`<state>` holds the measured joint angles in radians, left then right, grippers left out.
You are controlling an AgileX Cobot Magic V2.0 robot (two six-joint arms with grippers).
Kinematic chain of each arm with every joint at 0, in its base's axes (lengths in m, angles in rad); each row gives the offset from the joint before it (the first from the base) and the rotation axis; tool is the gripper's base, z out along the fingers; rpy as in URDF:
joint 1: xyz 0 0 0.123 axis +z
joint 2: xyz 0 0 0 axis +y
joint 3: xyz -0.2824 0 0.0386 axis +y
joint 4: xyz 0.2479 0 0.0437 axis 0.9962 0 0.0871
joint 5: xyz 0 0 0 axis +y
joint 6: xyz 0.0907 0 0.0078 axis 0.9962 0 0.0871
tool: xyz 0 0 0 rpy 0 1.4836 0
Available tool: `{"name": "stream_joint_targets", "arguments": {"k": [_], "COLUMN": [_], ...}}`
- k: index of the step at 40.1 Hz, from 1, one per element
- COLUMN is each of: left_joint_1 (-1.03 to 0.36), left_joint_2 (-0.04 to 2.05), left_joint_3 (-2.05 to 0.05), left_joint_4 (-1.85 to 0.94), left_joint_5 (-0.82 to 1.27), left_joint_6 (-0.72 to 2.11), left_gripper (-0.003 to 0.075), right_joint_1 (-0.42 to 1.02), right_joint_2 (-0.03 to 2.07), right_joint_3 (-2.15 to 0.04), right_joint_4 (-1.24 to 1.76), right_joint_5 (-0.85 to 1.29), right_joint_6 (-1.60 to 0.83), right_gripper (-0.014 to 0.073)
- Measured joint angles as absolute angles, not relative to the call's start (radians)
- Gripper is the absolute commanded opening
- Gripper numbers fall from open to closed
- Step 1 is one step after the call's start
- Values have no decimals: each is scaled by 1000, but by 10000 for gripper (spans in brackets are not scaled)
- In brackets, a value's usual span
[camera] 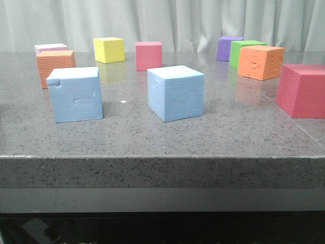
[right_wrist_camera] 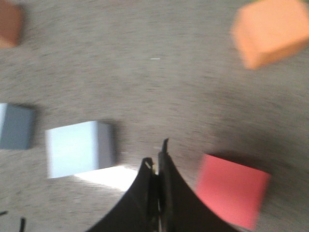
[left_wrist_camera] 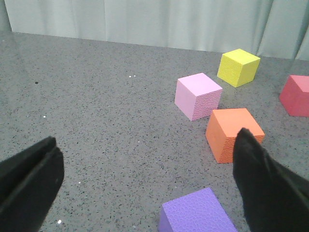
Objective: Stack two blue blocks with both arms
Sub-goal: 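Raise the right gripper away from the placed cube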
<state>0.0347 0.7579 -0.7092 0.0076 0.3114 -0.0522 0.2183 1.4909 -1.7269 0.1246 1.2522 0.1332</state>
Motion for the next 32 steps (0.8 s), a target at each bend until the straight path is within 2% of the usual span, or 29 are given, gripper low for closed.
{"name": "stream_joint_targets", "arguments": {"k": [10,32], "left_joint_1": [35,35], "left_joint_2": [758,758], "left_joint_3": [-709,-709], "left_joint_4": [8,8], "left_joint_5": [311,311], "left_joint_6": [-52,-52], "left_gripper": [692,692], "right_joint_1": [111,110], "right_joint_2": [1254,631], "right_joint_3": [-1456,-690], "right_joint_4": [35,20], "right_joint_5": [1179,600], "right_joint_6": [132,132], "right_gripper": [-69,-69]}}
